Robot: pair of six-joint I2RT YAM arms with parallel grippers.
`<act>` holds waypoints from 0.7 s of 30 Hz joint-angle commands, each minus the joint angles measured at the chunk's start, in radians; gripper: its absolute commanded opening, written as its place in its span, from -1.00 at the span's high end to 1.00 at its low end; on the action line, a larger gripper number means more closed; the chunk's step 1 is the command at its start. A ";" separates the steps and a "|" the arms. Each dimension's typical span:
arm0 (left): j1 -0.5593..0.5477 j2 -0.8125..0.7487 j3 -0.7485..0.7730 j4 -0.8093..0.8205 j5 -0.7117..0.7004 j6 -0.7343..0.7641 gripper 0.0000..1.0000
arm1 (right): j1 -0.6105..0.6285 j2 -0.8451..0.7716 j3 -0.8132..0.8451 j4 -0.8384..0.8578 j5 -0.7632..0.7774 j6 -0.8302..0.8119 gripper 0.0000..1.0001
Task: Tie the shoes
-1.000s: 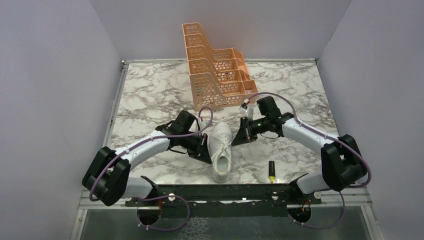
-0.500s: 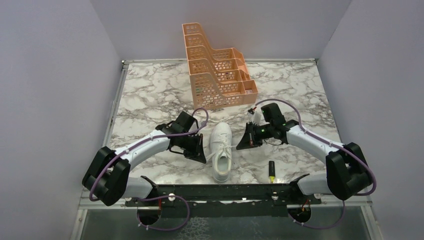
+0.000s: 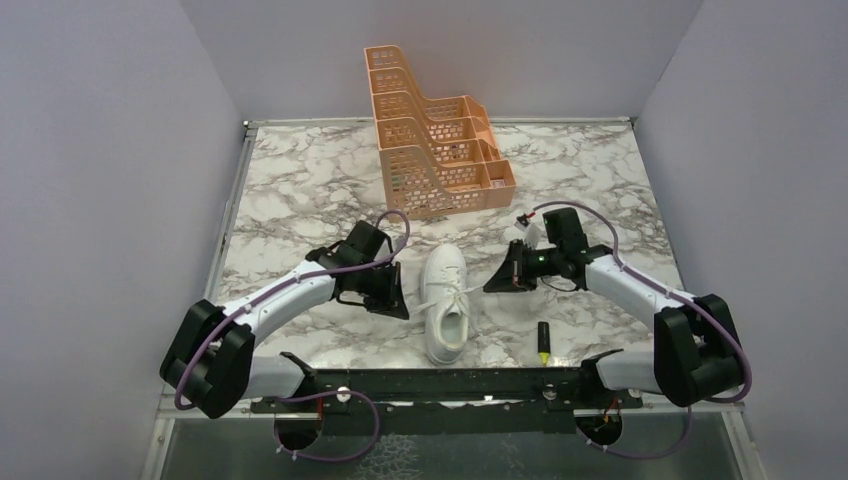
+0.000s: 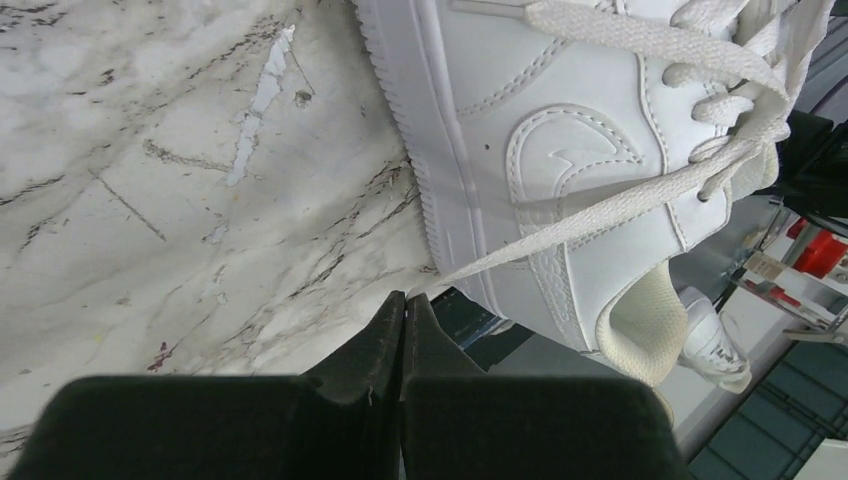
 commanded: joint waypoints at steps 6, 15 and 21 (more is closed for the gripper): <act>0.030 -0.015 0.057 -0.169 -0.093 0.056 0.80 | -0.068 0.016 0.169 -0.113 0.054 -0.172 0.39; 0.033 -0.111 0.579 -0.287 -0.331 0.101 -0.43 | -0.067 -0.154 0.660 -0.573 0.482 -0.317 -0.99; 0.033 -0.090 1.001 -0.259 -0.568 0.180 -0.60 | -0.067 -0.270 0.933 -0.588 0.652 -0.325 -0.99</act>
